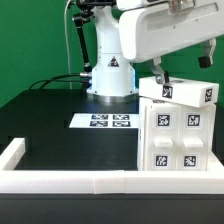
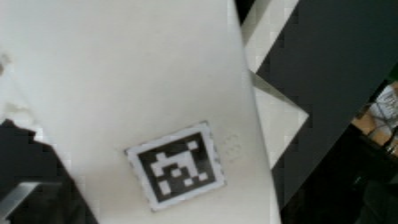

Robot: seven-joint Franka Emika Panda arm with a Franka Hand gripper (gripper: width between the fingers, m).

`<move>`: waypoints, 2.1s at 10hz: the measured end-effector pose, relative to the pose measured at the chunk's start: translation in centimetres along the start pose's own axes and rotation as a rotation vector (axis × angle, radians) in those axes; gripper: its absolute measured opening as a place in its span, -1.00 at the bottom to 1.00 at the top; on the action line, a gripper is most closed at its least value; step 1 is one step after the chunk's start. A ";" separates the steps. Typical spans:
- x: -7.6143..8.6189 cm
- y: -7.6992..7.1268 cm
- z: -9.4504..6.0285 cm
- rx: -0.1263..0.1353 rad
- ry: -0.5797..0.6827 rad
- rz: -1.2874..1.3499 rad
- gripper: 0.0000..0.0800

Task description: Assemble cabinet

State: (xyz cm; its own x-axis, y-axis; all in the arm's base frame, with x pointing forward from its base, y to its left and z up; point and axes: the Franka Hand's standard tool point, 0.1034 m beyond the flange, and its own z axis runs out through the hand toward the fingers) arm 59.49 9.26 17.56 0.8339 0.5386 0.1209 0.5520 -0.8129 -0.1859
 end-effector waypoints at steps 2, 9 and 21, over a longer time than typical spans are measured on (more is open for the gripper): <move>-0.5 0.6 0.5 0.005 -0.007 -0.077 0.99; -1.1 1.3 2.1 -0.006 -0.001 -0.031 0.66; -0.6 1.5 2.1 -0.012 0.087 0.802 0.42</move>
Offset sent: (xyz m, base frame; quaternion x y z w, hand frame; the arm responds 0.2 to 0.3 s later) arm 0.0009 -0.0026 -0.0151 0.0125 0.0279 0.0467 0.9984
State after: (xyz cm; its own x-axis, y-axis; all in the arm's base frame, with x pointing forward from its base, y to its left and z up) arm 59.86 8.19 15.18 0.9731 -0.2285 0.0305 -0.2150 -0.9472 -0.2378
